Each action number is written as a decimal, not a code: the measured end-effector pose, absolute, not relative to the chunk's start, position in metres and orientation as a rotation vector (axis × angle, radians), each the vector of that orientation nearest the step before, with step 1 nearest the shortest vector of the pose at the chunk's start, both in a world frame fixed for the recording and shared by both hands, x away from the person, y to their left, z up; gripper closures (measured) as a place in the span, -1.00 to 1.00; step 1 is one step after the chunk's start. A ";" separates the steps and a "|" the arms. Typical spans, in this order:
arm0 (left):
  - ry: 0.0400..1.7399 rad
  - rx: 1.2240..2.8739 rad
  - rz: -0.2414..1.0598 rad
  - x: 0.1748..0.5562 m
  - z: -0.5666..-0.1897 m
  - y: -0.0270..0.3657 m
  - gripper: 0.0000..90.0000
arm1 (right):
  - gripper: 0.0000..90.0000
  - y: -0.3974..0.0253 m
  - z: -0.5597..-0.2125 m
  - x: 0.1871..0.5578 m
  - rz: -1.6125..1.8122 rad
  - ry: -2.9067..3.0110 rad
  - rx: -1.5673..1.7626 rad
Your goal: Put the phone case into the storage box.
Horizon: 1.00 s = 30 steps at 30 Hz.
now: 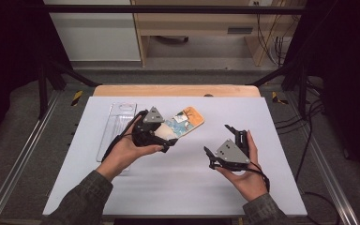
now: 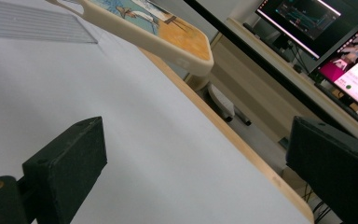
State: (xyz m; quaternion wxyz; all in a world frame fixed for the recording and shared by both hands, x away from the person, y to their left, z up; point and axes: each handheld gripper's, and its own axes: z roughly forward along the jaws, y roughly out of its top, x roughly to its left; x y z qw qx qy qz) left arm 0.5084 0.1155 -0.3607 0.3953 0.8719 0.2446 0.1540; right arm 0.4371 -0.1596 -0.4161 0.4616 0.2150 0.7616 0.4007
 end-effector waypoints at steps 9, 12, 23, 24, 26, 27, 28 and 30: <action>0.615 2.236 0.379 0.511 -0.365 0.113 -0.75 | -0.84 -0.143 -0.419 0.450 0.892 1.865 0.432; 0.606 2.242 0.373 0.509 -0.367 0.112 -0.75 | -0.81 -0.140 -0.421 0.451 0.873 1.866 0.413; 0.606 2.242 0.341 0.500 -0.379 0.109 -0.75 | -0.65 -0.136 -0.422 0.445 0.851 1.851 0.368; 0.605 2.243 0.338 0.499 -0.380 0.108 -0.75 | -0.64 -0.135 -0.423 0.444 0.848 1.851 0.363; 0.599 2.248 0.334 0.497 -0.382 0.107 -0.75 | -0.62 -0.134 -0.424 0.442 0.840 1.855 0.346; 0.598 2.247 0.332 0.496 -0.382 0.107 -0.75 | -0.61 -0.133 -0.425 0.441 0.832 1.855 0.338; 0.597 2.246 0.330 0.496 -0.382 0.107 -0.75 | -0.59 -0.133 -0.426 0.441 0.827 1.854 0.330; 0.593 2.247 0.329 0.494 -0.382 0.106 -0.75 | -0.57 -0.131 -0.425 0.440 0.821 1.852 0.316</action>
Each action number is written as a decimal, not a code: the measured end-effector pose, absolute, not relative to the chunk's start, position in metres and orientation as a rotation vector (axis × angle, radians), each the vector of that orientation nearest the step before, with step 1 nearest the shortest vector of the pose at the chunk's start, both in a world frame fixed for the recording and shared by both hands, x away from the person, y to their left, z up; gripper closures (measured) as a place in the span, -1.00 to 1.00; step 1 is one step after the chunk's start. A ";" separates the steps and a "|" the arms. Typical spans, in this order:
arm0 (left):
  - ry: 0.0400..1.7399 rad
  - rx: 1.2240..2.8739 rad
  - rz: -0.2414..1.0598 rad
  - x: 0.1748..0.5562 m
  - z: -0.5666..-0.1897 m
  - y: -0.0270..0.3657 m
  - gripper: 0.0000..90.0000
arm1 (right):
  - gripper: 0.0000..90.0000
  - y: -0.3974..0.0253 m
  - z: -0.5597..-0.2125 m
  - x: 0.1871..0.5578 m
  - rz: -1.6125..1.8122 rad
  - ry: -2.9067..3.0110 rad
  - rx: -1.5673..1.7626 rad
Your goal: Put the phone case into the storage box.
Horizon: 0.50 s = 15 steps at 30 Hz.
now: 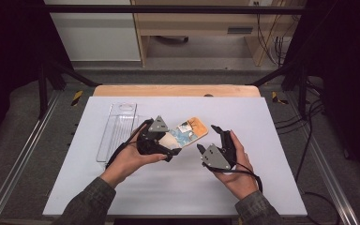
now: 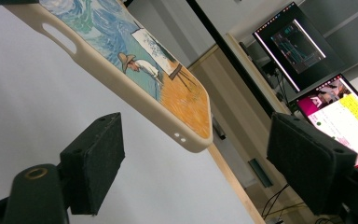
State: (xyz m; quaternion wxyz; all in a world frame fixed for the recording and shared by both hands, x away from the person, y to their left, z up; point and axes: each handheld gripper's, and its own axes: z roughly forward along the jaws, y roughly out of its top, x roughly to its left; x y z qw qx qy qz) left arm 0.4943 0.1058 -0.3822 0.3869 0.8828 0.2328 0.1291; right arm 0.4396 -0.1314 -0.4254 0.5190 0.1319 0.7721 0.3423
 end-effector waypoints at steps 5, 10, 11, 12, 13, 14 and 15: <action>0.584 2.247 0.323 0.492 -0.382 0.105 -0.75 | -0.54 -0.129 -0.423 0.439 0.813 1.845 0.291; 0.582 2.247 0.321 0.490 -0.380 0.106 -0.75 | -0.53 -0.127 -0.421 0.438 0.801 1.850 0.271; 0.580 2.247 0.321 0.489 -0.380 0.106 -0.75 | -0.52 -0.126 -0.421 0.438 0.798 1.851 0.269; 0.581 2.246 0.321 0.489 -0.380 0.107 -0.75 | -0.52 -0.126 -0.421 0.438 0.799 1.852 0.266; 0.581 2.245 0.320 0.489 -0.380 0.107 -0.75 | -0.51 -0.126 -0.421 0.437 0.807 1.853 0.270; 0.581 2.244 0.320 0.489 -0.380 0.107 -0.75 | -0.51 -0.126 -0.421 0.437 0.803 1.854 0.265; 0.582 2.242 0.319 0.489 -0.380 0.107 -0.75 | -0.51 -0.126 -0.421 0.437 0.802 1.856 0.261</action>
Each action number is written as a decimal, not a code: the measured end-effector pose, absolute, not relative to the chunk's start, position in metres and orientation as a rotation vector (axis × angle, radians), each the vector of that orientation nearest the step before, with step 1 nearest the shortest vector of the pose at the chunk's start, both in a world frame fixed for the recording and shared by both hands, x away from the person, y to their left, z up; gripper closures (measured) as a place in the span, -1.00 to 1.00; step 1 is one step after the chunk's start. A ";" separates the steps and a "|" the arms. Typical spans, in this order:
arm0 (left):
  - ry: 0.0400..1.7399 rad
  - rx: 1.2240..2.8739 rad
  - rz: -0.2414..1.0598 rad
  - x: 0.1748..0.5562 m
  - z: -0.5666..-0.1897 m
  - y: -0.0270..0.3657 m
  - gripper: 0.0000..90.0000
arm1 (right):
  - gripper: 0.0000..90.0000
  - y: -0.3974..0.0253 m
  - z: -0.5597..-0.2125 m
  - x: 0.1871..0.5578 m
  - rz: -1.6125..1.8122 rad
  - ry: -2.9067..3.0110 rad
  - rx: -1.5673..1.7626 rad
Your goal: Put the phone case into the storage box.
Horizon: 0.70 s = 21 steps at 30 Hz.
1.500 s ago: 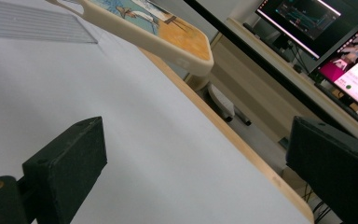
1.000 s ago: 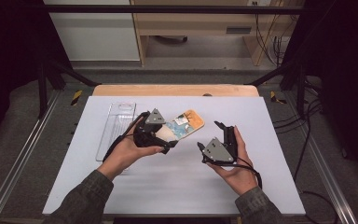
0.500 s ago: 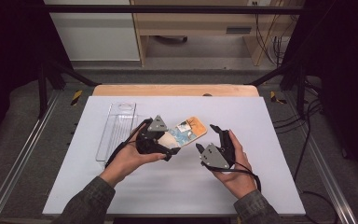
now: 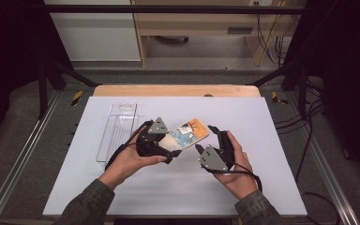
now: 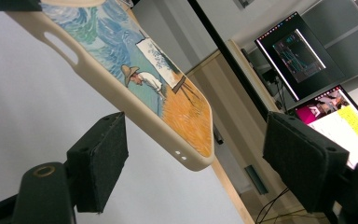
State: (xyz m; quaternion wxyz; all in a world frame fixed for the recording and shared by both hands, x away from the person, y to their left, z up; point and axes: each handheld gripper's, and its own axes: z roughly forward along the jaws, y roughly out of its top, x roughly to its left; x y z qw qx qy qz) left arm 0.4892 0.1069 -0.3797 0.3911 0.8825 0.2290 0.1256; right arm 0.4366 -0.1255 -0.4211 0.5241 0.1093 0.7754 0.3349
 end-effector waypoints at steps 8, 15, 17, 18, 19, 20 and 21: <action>0.574 2.242 0.308 0.488 -0.378 0.107 -0.75 | -0.45 -0.121 -0.426 0.438 0.779 1.877 0.228; 0.547 2.226 0.288 0.490 -0.377 0.109 -0.75 | -0.40 -0.112 -0.428 0.441 0.745 1.903 0.196; 0.544 2.216 0.275 0.492 -0.377 0.109 -0.75 | -0.38 -0.109 -0.428 0.442 0.725 1.910 0.185; 0.545 2.217 0.273 0.493 -0.377 0.110 -0.75 | -0.35 -0.108 -0.428 0.442 0.714 1.913 0.171; 0.544 2.220 0.268 0.493 -0.378 0.109 -0.75 | -0.34 -0.107 -0.428 0.442 0.708 1.914 0.167; 0.543 2.223 0.265 0.492 -0.378 0.109 -0.75 | -0.32 -0.106 -0.427 0.442 0.702 1.912 0.155; 0.539 2.228 0.264 0.491 -0.378 0.109 -0.75 | -0.30 -0.106 -0.427 0.442 0.699 1.913 0.151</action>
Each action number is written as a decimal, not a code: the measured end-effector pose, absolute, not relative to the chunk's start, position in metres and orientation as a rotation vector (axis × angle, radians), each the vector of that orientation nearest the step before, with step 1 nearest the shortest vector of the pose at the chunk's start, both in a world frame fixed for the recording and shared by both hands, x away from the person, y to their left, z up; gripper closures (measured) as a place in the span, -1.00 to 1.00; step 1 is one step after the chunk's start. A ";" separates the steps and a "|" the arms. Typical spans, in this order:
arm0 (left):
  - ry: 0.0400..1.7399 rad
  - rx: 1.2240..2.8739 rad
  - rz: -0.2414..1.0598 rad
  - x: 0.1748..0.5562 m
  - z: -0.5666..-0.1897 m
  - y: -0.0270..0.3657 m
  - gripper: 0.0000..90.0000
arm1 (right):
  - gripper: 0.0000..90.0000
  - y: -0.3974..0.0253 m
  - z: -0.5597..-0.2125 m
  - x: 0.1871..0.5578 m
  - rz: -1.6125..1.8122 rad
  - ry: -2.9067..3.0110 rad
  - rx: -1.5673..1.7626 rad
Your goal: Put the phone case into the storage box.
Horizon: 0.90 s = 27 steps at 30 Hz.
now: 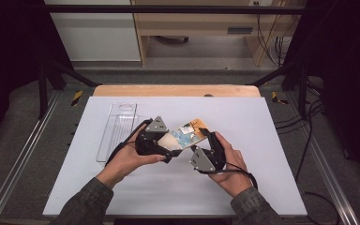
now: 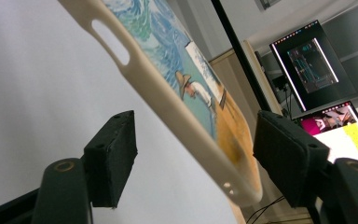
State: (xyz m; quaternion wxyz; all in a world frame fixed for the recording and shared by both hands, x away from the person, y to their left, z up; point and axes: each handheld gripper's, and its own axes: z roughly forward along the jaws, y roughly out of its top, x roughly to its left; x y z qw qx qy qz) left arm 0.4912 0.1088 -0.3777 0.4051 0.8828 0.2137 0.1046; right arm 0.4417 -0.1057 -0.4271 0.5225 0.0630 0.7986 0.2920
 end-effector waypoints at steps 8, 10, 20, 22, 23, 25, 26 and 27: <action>0.526 2.239 0.256 0.487 -0.373 0.106 -0.75 | -0.18 -0.102 -0.429 0.441 0.687 1.915 0.111; 0.522 2.243 0.251 0.487 -0.373 0.105 -0.75 | -0.16 -0.103 -0.430 0.440 0.694 1.915 0.115; 0.525 2.267 0.243 0.484 -0.372 0.105 -0.75 | 0.00 -0.103 -0.434 0.442 0.716 1.908 0.110; 0.527 2.272 0.239 0.485 -0.372 0.106 -0.75 | 0.04 -0.103 -0.434 0.442 0.718 1.908 0.105; 0.535 2.265 0.235 0.485 -0.371 0.107 -0.76 | 0.07 -0.103 -0.434 0.442 0.721 1.909 0.105; 0.540 2.265 0.232 0.486 -0.371 0.108 -0.75 | 0.15 -0.103 -0.434 0.442 0.723 1.909 0.098; 0.546 2.266 0.231 0.486 -0.370 0.109 -0.75 | 0.19 -0.103 -0.434 0.442 0.727 1.909 0.097; 0.553 2.262 0.229 0.487 -0.370 0.109 -0.76 | 0.23 -0.102 -0.434 0.442 0.726 1.909 0.090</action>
